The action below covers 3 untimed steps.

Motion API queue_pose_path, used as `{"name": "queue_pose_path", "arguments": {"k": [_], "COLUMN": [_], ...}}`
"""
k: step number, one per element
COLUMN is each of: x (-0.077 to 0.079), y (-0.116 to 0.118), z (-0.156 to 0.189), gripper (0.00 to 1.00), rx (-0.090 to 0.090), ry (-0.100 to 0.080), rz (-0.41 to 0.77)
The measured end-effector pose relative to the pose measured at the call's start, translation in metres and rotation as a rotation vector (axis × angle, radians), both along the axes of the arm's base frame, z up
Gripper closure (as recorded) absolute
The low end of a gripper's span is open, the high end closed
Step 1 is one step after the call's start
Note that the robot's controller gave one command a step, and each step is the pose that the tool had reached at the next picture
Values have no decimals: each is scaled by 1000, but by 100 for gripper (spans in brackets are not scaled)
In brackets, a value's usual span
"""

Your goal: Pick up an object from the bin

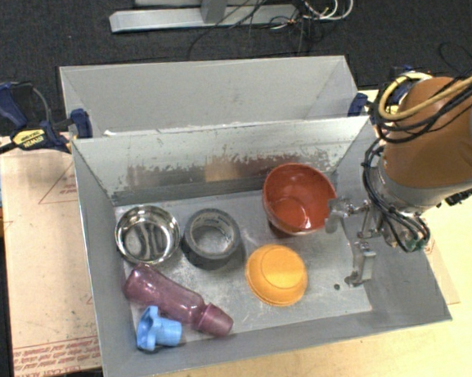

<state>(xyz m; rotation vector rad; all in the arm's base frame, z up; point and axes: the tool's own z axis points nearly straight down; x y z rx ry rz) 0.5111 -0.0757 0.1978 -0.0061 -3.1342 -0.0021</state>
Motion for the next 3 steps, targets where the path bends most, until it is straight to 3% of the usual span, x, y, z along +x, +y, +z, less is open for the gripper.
{"name": "queue_pose_path", "arguments": {"k": [1, 2, 3], "x": [2, 87, 107], "y": [1, 19, 17], "z": [4, -129, -50], "gripper": [0, 0, 0], "rx": [-1, 0, -3], "ry": [-8, -8, -25], "rz": [4, 45, 58]}}
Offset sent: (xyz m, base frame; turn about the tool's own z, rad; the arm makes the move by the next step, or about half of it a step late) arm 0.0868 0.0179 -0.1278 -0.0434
